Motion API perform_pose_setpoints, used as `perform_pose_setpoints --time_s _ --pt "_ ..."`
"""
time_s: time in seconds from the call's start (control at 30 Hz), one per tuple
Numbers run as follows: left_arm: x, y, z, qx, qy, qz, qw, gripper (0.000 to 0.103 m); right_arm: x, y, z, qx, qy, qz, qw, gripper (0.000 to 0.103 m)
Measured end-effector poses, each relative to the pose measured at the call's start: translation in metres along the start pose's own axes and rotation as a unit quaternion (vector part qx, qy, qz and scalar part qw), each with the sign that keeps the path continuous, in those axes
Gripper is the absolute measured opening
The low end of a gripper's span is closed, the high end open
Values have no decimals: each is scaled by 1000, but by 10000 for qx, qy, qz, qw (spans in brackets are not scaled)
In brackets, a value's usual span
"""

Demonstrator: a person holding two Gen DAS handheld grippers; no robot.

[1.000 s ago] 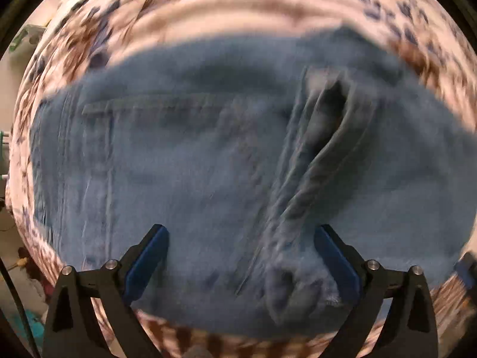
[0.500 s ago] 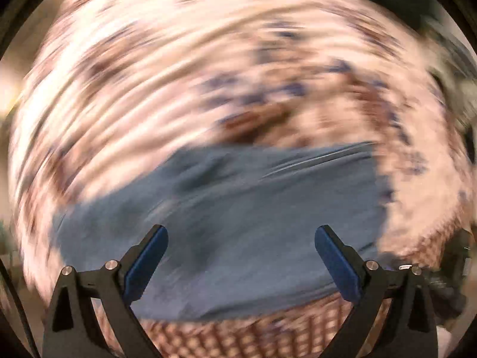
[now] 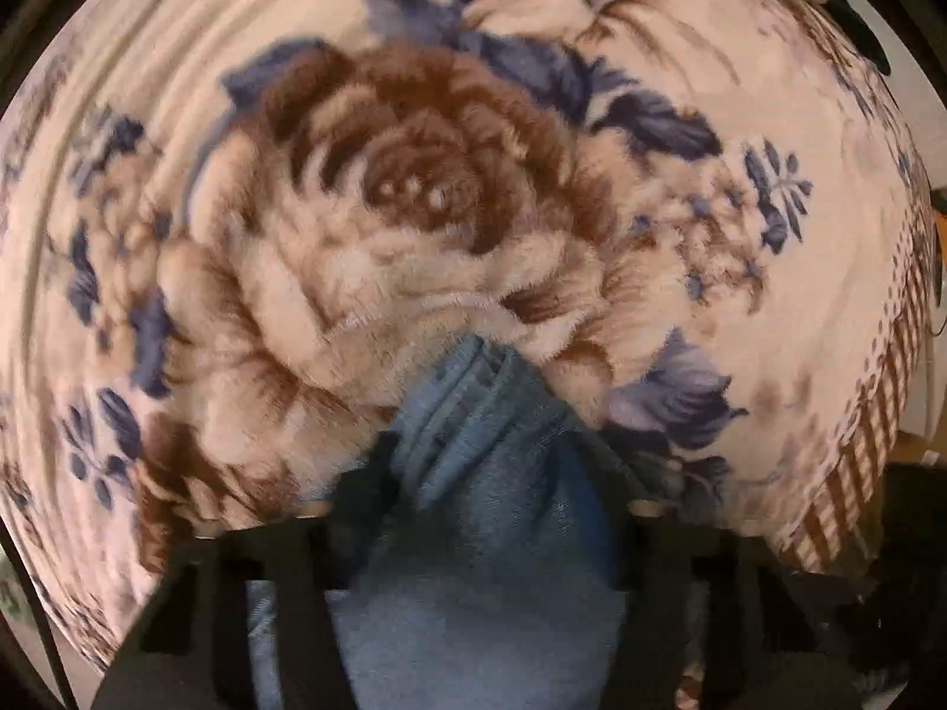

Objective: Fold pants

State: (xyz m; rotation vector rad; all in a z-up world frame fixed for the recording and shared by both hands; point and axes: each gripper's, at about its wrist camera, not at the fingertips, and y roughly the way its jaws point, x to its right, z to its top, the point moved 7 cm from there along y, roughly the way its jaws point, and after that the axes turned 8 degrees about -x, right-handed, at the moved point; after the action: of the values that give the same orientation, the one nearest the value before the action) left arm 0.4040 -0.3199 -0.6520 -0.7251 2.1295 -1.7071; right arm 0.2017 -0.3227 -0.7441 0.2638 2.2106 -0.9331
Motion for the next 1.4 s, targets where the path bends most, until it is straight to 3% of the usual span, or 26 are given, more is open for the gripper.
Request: perform_pose_setpoints --time_s 0.03,0.1,0.27,0.33,0.4,0.5,0.57,0.6,0.63,0.67,0.7,0.73,0.8,0.9,0.97,1.0,1.03,1.07,1.17,1.3,1.37,1.4 --pt "-2 -4 -1 51 12 6 10000 28 6 3 2 -11 141 -39 9999 38" --pt "-5 -10 -1 58 -62 -92 9999 26 16 2 2 77 420 9 9991 32" --pt "-18 -14 2 94 -134 44 9999 26 20 -11 -25 -45 290 -308 9991 16" --pt "-26 -16 8 140 -415 -154 9989 26 14 -11 -41 -259 257 -732 9966 1" --pt "-42 -21 12 113 -694 -533 9961 26 22 -17 -48 -406 229 -878 9950 1" --pt "-58 -30 14 210 -974 -1031 9897 28 8 -34 -40 -304 220 -137 9992 5" --pt "-68 -32 14 324 -1058 -1062 9882 37 -4 -44 -22 -58 144 43 9999 28" --pt "-75 -27 13 299 -1039 -879 9902 40 -7 -46 -15 47 96 9 9999 51" --pt "-78 -22 10 225 -1030 -724 9918 46 -9 -41 -3 61 67 -143 9999 56" --pt "-84 -16 9 151 -1064 -585 9925 50 -7 -32 2 -82 68 -287 9995 54" --pt "-93 -11 7 113 -1202 -558 9911 55 -4 -23 2 -243 44 -508 9984 41" --pt "-100 -10 5 112 -1392 -647 9881 60 -1 -18 1 -351 -18 -779 9963 39" --pt "-117 -21 -1 284 -1815 -817 9796 60 -3 -13 -2 -436 -249 -1244 9910 39" --pt "-148 -57 -25 808 -2411 -1260 9589 59 -5 -24 -8 -540 -435 -1480 9866 47" --pt "-163 -77 -48 1139 -2648 -1335 9482 61 -10 -31 -7 -525 -590 -1704 9822 48" --pt "-174 -88 -70 1316 -2813 -1286 9418 71 -19 -33 -7 -505 -728 -1850 9787 51" --pt "-180 -92 -88 1384 -2947 -1207 9378 90 -30 -35 -8 -480 -893 -2000 9745 56" --pt "-179 -91 -104 1398 -3075 -1109 9347 101 -40 -34 -12 -472 -1062 -2105 9707 57" --pt "-187 -74 -176 1176 -3638 -952 9191 101 -68 -25 -34 -552 -1481 -2252 9614 57" --pt "-177 -11 -245 508 -4290 -701 8991 101 -90 10 -55 -803 -1669 -2455 9515 57" --pt "-176 14 -270 241 -4628 -775 8827 101 -83 28 -61 -978 -1387 -2525 9526 57" --pt "-176 22 -282 198 -4882 -992 8668 101 -83 33 -64 -997 -1356 -2609 9506 57"
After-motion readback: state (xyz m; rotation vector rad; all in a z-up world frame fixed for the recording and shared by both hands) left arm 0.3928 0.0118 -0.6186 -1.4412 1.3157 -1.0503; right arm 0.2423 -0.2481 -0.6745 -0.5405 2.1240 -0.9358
